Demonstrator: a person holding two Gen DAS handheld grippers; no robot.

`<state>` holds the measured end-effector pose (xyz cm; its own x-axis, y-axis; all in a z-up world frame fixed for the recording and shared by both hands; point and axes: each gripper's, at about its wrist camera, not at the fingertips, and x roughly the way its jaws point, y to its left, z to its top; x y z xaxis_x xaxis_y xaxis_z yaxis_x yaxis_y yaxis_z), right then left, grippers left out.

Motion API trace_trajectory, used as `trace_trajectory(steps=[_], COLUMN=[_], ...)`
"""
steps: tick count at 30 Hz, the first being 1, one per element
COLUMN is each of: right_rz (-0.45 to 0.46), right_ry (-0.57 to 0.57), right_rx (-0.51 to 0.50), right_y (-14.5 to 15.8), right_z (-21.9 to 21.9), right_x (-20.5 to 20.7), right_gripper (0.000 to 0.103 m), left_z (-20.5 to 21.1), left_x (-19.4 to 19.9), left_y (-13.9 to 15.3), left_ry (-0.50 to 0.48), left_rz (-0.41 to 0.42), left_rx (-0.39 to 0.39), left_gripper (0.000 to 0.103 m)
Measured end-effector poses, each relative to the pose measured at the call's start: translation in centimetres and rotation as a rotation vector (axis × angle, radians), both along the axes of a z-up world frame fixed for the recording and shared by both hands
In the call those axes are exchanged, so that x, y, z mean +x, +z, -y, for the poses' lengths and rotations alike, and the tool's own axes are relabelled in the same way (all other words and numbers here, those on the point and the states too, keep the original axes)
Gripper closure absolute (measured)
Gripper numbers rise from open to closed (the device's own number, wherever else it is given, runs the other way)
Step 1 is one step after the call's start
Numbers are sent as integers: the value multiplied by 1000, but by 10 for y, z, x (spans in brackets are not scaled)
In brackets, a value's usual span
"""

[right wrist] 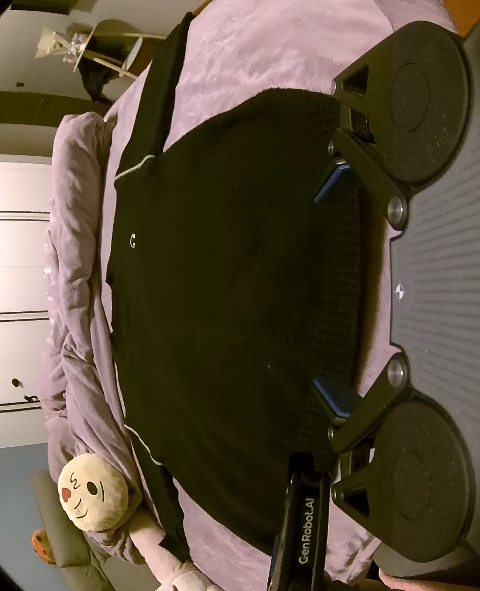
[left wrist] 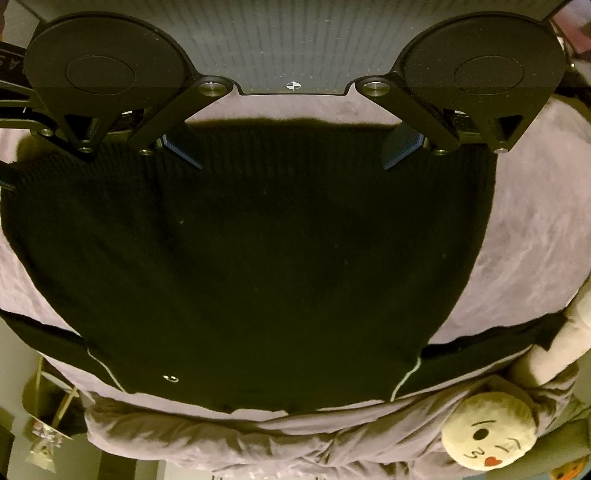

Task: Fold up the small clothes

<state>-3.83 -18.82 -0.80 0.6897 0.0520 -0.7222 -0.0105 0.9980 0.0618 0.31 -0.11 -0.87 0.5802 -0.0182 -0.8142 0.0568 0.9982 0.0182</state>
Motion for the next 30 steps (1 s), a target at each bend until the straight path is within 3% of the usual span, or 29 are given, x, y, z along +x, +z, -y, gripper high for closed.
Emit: trace_trajectory(steps=[30], right_rz=[-3], right_ry=[-42], right_rx=[58], right_y=[-20], right_z=[36], right_x=[7], right_gripper=[4], left_z=[14], left_x=[17], left_y=[-18], left_ry=[21], left_rz=[-75], left_rx=[0], left_gripper=[0])
